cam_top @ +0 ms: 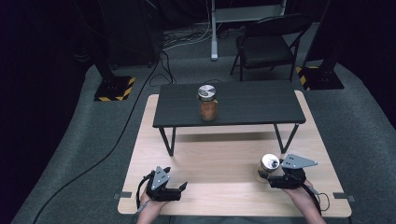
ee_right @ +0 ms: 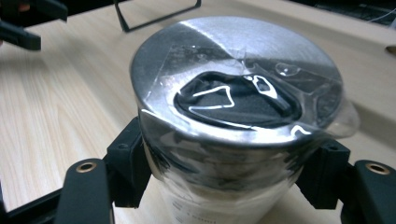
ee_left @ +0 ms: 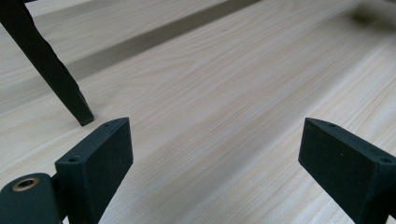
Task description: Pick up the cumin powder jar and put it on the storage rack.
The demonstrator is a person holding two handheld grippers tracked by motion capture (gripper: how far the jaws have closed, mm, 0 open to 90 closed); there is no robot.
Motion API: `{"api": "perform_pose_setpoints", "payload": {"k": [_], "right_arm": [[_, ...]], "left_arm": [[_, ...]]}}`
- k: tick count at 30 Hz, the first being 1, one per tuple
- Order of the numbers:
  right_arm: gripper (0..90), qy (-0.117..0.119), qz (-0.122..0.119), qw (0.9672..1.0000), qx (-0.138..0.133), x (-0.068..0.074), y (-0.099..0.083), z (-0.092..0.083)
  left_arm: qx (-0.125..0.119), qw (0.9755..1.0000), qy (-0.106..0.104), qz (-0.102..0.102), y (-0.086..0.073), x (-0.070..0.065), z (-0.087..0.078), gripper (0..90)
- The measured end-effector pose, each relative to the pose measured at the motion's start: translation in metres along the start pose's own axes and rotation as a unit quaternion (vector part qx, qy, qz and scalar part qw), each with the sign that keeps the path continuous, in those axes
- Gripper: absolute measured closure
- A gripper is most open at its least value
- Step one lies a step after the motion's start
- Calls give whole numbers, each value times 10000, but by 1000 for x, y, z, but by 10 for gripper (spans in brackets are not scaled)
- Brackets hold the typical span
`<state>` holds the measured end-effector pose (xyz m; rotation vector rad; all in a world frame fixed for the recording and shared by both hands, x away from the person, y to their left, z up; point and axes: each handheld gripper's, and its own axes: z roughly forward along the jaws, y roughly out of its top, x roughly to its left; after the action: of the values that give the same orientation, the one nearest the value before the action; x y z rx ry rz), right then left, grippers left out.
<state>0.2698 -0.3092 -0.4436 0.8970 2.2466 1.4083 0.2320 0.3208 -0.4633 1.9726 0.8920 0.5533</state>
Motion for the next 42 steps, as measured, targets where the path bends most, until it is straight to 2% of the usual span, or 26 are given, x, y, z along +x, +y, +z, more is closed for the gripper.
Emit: {"api": "perform_pose_setpoints", "payload": {"k": [12,29,36,42], "right_arm": [[296,-98,-143,9997,-146,-7,43,-19],[296,-146,15,9999,-83,-20,99,-24],[296,-129,-11,9997,-229,-23,115,-27],[296,-207,-96,9991,-346,-24,130,-33]], "left_arm": [[16,10000,-8,-4,0,0,0,94],[26,10000,-17,-6,0,1,1,94],[33,10000,-24,-12,0,1,0,94],[39,10000,-26,-14,1,1,1,94]]}}
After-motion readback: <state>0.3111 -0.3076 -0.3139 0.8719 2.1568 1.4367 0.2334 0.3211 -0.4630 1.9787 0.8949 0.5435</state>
